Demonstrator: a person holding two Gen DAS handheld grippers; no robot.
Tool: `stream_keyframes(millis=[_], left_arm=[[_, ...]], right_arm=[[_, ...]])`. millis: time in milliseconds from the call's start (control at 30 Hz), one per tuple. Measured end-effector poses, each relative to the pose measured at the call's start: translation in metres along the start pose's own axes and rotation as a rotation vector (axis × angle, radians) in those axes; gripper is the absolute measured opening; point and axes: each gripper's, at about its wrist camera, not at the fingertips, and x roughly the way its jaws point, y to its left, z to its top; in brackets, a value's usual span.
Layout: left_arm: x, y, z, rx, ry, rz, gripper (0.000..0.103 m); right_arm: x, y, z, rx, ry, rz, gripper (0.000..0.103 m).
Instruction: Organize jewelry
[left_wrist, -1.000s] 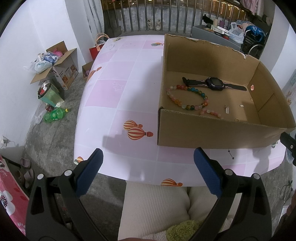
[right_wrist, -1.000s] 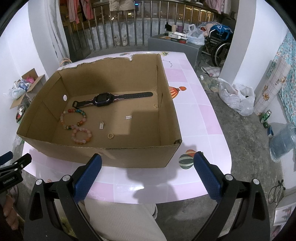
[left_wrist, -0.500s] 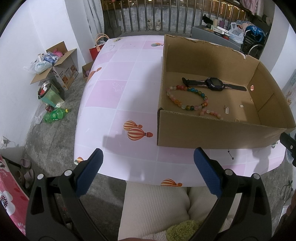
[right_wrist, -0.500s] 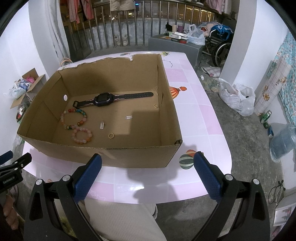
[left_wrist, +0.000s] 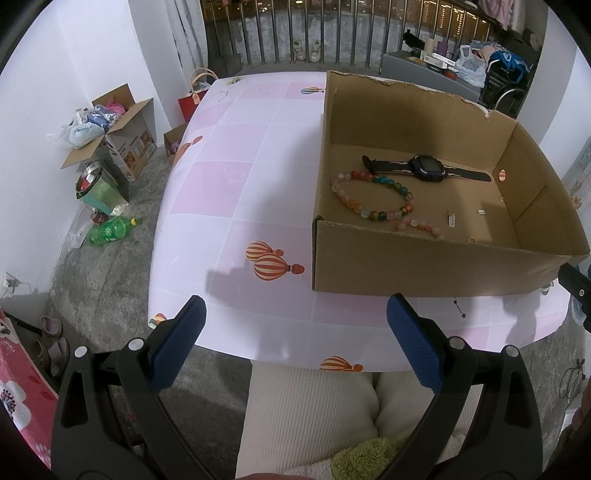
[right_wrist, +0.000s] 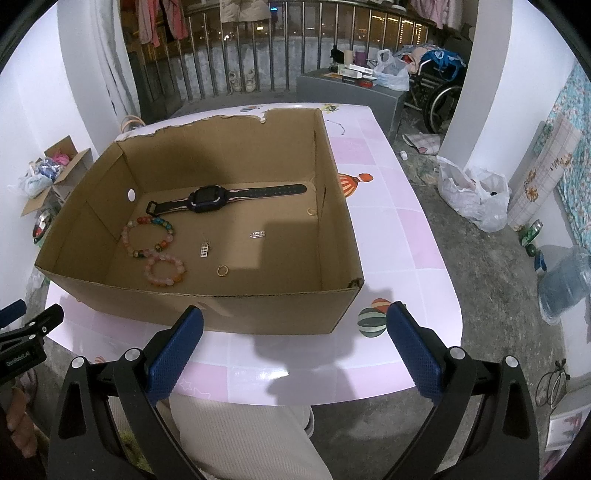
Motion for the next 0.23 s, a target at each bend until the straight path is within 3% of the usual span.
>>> stream_keyframes(millis=[233], left_arm=[[-0.0001,-0.0002,-0.0001,0.0,0.0,-0.001,0.095]], right_arm=[[0.0004,0.0,-0.0003,0.001,0.0,-0.002,0.096]])
